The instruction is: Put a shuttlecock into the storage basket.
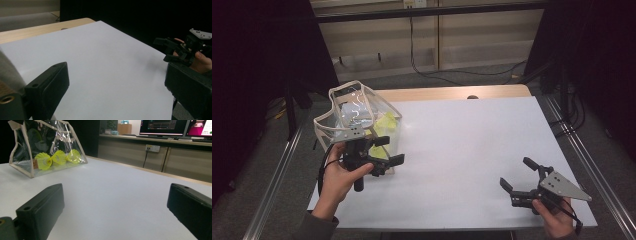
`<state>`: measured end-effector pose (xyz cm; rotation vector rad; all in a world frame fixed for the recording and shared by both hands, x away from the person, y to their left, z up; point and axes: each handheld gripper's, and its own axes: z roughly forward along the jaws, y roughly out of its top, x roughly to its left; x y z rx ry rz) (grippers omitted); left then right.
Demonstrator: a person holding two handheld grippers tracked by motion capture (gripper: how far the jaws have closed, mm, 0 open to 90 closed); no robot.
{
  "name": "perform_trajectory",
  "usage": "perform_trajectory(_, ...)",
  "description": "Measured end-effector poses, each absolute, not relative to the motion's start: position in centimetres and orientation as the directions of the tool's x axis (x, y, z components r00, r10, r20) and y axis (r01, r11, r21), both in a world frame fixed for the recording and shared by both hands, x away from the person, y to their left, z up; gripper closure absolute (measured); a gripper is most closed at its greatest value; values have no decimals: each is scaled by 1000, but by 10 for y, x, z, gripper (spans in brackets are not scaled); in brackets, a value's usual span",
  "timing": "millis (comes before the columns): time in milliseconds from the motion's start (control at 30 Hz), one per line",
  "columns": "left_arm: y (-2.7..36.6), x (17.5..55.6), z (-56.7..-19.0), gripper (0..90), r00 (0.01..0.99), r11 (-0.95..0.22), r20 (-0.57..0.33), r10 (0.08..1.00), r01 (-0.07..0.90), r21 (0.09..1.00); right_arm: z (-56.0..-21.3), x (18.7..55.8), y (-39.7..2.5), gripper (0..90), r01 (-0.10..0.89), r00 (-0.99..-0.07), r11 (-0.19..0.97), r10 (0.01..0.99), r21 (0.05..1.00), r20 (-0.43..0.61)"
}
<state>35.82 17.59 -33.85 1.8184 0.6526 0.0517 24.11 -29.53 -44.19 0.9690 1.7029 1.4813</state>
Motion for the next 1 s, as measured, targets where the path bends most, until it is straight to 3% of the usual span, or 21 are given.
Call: perform_trajectory(1000, 190, 351, -365, 46, 859, -202, -259, 441, 376, 904, -442, 241, -295, 11, 98, -501, 87, 865, 991, -26)
